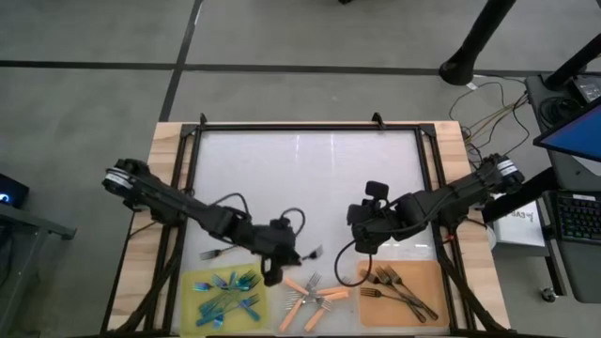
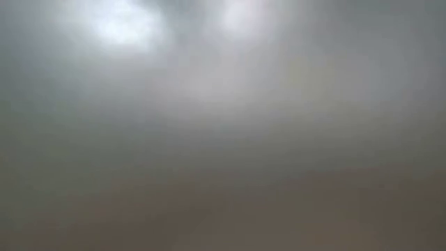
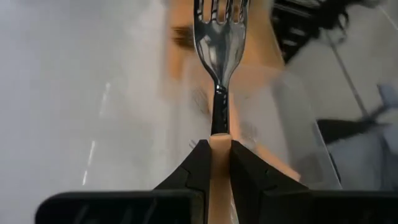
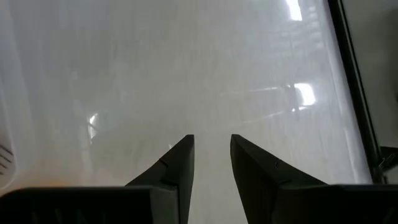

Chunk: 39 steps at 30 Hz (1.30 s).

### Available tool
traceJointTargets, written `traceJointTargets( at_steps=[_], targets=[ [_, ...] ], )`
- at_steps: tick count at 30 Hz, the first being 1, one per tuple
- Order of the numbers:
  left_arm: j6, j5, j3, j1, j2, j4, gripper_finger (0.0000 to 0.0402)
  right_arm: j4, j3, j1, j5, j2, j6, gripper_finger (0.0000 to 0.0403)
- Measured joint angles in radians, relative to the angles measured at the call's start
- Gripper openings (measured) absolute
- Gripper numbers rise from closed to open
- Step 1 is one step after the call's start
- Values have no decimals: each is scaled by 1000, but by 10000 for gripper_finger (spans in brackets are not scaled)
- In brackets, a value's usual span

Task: Sort silverware by color (type)
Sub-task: Put the orange fork into the transparent bin, then put the black fork into the orange bin

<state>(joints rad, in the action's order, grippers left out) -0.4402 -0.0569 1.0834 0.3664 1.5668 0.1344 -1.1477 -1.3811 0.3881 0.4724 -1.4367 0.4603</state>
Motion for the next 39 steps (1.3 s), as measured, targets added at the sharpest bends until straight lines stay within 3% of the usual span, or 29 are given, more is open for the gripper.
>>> traceJointTargets(
  at_steps=[7, 14, 20, 31, 33, 39],
  targets=[
    [108, 113, 9, 45, 160, -35, 28, 0, 0, 0, 0, 7, 0, 96],
    [149, 246, 144, 43, 260, 55, 32, 0, 0, 0, -1, 8, 1, 96],
    [204, 250, 300, 41, 299, 287, 43, 0, 0, -1, 0, 8, 0, 96],
    [247, 249, 376, 32, 306, 354, 90, 0, 0, -8, -1, 9, 2, 96],
    [243, 219, 382, 25, 302, 458, 97, 0, 0, -8, -1, 9, 2, 96],
    [352, 33, 435, 19, 288, 1001, 105, 0, 0, -14, -4, 10, 3, 96]
  ],
)
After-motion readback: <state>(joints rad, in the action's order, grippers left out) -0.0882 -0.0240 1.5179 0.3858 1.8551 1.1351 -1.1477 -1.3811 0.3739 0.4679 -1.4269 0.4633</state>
